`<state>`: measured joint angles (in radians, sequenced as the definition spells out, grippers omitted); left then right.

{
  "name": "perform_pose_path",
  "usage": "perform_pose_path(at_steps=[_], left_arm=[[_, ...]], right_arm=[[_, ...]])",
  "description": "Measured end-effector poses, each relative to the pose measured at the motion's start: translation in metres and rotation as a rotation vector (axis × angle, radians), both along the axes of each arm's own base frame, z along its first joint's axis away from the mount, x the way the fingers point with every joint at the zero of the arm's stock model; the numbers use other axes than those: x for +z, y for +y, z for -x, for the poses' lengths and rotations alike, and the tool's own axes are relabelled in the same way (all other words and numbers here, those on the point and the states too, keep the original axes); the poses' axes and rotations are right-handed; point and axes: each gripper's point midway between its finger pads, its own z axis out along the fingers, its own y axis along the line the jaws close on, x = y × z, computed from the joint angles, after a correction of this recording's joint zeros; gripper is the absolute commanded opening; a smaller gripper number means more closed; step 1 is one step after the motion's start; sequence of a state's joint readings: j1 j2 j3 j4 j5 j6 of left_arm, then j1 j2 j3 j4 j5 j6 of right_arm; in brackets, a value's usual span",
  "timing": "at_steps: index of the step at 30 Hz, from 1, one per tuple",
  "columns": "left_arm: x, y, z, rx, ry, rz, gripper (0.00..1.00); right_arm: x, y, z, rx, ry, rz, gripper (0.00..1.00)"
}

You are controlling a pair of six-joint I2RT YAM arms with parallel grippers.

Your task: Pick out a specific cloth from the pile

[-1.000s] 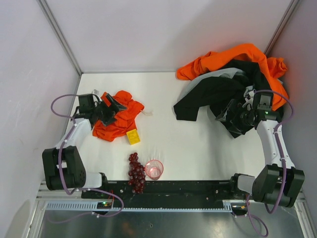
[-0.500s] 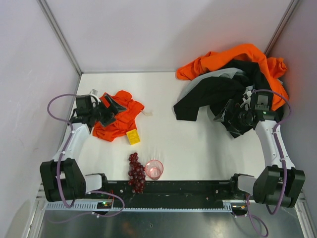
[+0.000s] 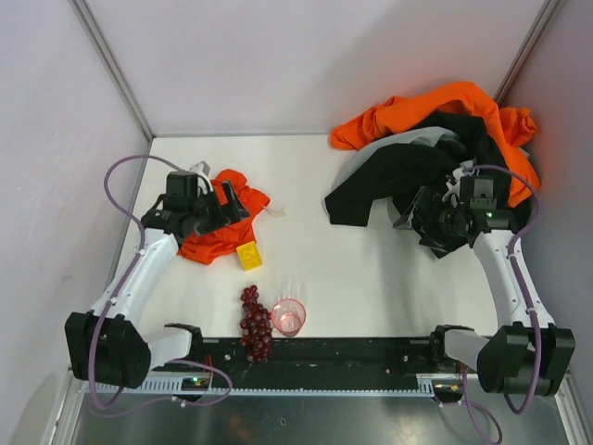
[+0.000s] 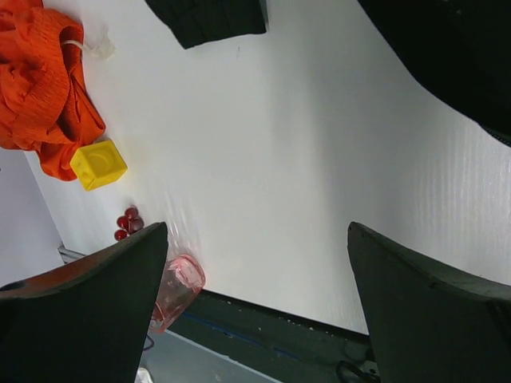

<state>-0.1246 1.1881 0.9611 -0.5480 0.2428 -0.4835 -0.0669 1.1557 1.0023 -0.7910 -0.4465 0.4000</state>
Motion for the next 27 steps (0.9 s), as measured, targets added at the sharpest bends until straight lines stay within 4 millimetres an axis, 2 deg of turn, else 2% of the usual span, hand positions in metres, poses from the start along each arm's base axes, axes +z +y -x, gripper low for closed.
perform_pose_path(at_steps=[6, 13, 16, 23, 27], left_arm=[[0.007, -0.005, 0.012, -0.048, -0.026, -0.146, 1.00], [0.019, -0.013, 0.036, -0.121, -0.077, -0.311, 1.00], [0.034, -0.007, 0.049, -0.115, -0.129, -0.348, 1.00], [0.086, 0.022, 0.075, -0.019, -0.321, -0.341, 1.00], [0.102, 0.032, 0.084, 0.014, -0.389, -0.339, 1.00]], right_arm=[[0.010, 0.014, 0.009, 0.042, -0.054, 0.049, 0.99], [0.030, 0.027, 0.022, 0.085, -0.165, 0.127, 0.99], [0.042, 0.026, 0.028, 0.078, -0.226, 0.148, 0.99], [0.075, 0.016, 0.040, 0.031, -0.386, 0.179, 0.99], [0.091, 0.011, 0.045, 0.002, -0.464, 0.185, 0.99]])
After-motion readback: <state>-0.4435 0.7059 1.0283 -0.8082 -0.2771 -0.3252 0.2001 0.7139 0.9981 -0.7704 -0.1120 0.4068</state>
